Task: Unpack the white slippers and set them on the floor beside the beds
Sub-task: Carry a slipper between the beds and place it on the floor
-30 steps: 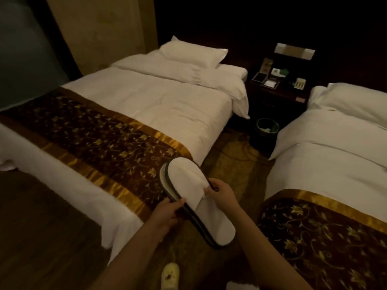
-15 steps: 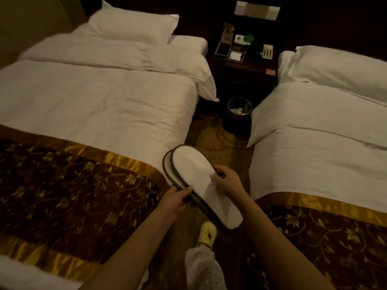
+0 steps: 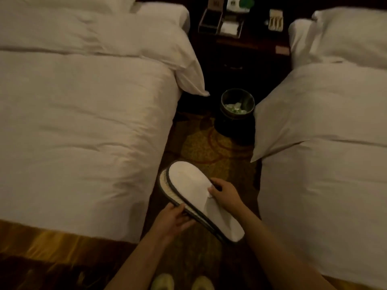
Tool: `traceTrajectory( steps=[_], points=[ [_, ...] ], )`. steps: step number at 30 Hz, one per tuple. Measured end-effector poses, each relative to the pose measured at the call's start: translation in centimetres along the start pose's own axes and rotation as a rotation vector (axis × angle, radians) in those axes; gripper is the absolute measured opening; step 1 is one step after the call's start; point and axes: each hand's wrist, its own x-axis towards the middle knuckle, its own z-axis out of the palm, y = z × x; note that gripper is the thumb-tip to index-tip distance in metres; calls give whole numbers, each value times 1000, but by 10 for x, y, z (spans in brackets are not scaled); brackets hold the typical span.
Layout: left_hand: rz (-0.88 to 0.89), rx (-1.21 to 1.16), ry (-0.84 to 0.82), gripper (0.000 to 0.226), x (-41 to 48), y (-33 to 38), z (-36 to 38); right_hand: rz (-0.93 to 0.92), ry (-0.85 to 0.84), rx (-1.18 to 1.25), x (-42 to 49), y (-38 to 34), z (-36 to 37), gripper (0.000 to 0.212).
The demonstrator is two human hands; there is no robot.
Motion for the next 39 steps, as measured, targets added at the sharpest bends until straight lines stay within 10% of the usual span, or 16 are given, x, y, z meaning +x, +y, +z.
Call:
traceTrajectory(
  steps=[16, 30, 36, 39],
  points=[
    [-201, 12, 57, 19, 410, -122, -50, -54, -30, -19, 346, 276, 126, 39],
    [-189, 265, 82, 14, 412, -106, -89, -162, 140, -699, 488, 304, 126, 48],
    [-154, 263, 79, 19, 416, -102, -96, -198, 225, -488, 455, 286, 131, 54],
    [-147, 224, 30, 13, 419, -98, -88, -322, -89, -383, 396, 255, 139, 55]
  ],
)
